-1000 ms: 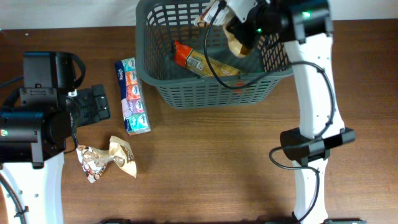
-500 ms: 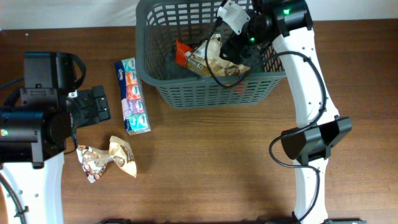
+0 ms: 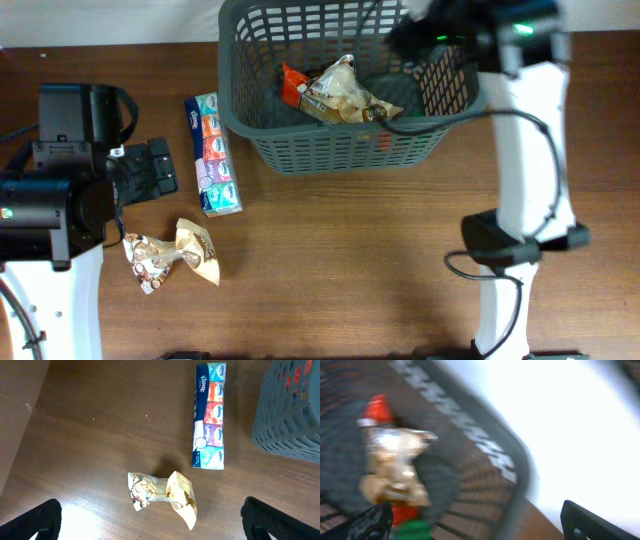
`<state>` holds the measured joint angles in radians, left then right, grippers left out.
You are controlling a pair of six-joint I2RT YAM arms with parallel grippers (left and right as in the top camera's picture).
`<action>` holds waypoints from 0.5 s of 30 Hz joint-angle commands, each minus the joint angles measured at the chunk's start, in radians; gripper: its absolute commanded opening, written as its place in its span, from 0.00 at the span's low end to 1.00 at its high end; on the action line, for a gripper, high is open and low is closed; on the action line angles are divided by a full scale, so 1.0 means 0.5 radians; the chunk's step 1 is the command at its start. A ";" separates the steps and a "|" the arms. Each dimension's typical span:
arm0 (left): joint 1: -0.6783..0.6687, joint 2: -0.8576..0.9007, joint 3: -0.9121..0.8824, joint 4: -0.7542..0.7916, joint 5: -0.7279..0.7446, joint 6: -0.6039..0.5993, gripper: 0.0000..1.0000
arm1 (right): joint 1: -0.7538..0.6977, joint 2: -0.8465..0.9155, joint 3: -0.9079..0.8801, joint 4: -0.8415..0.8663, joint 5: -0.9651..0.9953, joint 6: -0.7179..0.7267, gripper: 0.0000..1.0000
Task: Pack container
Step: 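Release the snack bag into the basket and withdraw the right gripper, then reach the left gripper to the Kleenex tissue pack and grasp it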
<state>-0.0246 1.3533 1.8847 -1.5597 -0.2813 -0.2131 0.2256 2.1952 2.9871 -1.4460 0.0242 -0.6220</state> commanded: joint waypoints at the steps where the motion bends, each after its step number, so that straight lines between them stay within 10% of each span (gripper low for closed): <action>1: 0.016 0.011 0.002 -0.002 -0.021 0.009 0.99 | -0.204 -0.183 0.149 -0.051 0.258 0.198 0.99; 15: 0.016 0.014 0.002 0.018 -0.021 0.008 0.99 | -1.374 -0.232 0.066 -0.506 0.063 0.911 0.99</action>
<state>-0.0246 1.3533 1.8847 -1.5585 -0.2813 -0.2131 -0.4068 2.0636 3.0386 -1.6924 0.0963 -0.2371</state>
